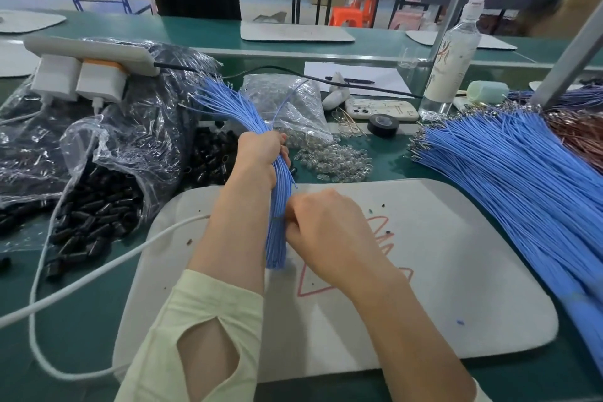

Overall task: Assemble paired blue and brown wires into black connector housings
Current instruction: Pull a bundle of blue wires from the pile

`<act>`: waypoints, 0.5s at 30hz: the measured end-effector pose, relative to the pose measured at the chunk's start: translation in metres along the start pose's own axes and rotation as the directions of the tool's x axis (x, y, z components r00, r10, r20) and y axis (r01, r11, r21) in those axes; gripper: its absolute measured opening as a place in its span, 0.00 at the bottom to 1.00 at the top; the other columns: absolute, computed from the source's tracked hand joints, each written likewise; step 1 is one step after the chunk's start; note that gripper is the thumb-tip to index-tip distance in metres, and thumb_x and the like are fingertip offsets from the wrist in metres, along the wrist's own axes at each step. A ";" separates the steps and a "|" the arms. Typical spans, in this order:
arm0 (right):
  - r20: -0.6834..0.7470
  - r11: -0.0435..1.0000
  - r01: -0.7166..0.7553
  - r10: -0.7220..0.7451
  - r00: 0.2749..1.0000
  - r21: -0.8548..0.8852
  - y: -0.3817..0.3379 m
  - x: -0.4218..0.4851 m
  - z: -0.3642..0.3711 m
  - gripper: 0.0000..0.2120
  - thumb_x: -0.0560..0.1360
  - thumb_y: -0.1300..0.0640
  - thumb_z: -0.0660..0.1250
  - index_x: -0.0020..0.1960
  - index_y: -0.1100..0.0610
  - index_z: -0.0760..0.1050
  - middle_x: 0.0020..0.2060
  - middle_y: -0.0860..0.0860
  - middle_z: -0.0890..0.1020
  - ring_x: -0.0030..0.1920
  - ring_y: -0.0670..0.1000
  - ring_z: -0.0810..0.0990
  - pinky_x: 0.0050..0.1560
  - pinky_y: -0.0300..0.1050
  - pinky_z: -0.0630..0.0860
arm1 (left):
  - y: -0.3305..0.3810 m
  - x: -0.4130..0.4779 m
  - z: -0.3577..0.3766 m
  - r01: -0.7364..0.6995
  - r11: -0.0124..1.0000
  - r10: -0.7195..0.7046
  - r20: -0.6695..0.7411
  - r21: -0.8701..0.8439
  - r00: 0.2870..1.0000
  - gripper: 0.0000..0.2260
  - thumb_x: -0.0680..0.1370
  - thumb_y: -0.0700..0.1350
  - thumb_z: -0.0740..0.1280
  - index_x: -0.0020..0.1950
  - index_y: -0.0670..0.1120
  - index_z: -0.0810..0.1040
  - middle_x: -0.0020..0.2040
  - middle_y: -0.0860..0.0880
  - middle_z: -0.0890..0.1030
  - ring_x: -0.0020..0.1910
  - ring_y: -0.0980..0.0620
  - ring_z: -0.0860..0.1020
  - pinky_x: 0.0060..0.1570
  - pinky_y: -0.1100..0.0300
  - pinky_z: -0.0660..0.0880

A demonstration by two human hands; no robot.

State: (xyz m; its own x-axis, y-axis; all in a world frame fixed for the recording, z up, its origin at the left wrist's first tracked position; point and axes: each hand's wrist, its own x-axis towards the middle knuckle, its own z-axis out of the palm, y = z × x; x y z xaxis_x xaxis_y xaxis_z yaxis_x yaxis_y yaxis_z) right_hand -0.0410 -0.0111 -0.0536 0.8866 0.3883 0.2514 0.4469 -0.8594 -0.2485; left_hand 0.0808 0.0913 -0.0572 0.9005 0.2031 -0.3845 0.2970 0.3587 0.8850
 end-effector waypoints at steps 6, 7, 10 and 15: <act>-0.162 0.959 0.029 0.018 0.987 0.283 0.011 -0.010 0.004 0.02 0.69 0.60 0.65 0.38 0.58 0.73 0.33 0.52 0.78 0.36 0.55 0.74 0.40 0.51 0.72 | 0.006 -0.007 -0.003 0.055 0.992 -0.049 0.057 -0.115 0.997 0.10 0.79 0.32 0.56 0.39 0.39 0.71 0.29 0.49 0.67 0.16 0.59 0.64 0.19 0.69 0.63; -0.183 0.935 0.057 0.008 0.983 0.349 0.013 -0.011 0.002 0.02 0.68 0.61 0.65 0.38 0.59 0.73 0.32 0.50 0.77 0.35 0.53 0.74 0.40 0.50 0.72 | 0.009 -0.010 -0.004 0.064 0.988 -0.053 0.079 -0.142 0.995 0.10 0.79 0.32 0.56 0.39 0.39 0.71 0.29 0.49 0.67 0.16 0.59 0.64 0.19 0.70 0.63; -0.194 0.795 0.112 0.007 0.981 0.596 0.014 -0.017 -0.003 0.02 0.68 0.63 0.63 0.38 0.57 0.74 0.30 0.44 0.74 0.32 0.45 0.69 0.36 0.38 0.67 | 0.018 -0.018 -0.006 0.089 0.975 -0.057 0.163 -0.202 0.985 0.10 0.80 0.33 0.56 0.40 0.39 0.71 0.28 0.50 0.67 0.17 0.59 0.65 0.19 0.69 0.64; 0.124 0.485 -0.060 -0.102 0.987 0.873 0.015 -0.031 -0.009 0.05 0.71 0.62 0.62 0.38 0.53 0.73 0.31 0.61 0.68 0.31 0.56 0.61 0.32 0.42 0.60 | 0.036 -0.027 -0.011 0.127 0.964 -0.067 0.247 -0.235 0.967 0.08 0.80 0.34 0.57 0.42 0.40 0.71 0.23 0.50 0.68 0.18 0.59 0.66 0.19 0.69 0.66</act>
State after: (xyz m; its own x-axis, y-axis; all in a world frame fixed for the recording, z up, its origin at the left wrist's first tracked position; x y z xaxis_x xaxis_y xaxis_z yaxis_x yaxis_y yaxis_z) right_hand -0.0626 -0.0386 -0.0565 0.8444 0.5122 0.1569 0.2677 -0.1498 -0.9518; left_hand 0.0640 0.1088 -0.0180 0.9290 -0.0525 -0.3662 0.3258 0.5853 0.7425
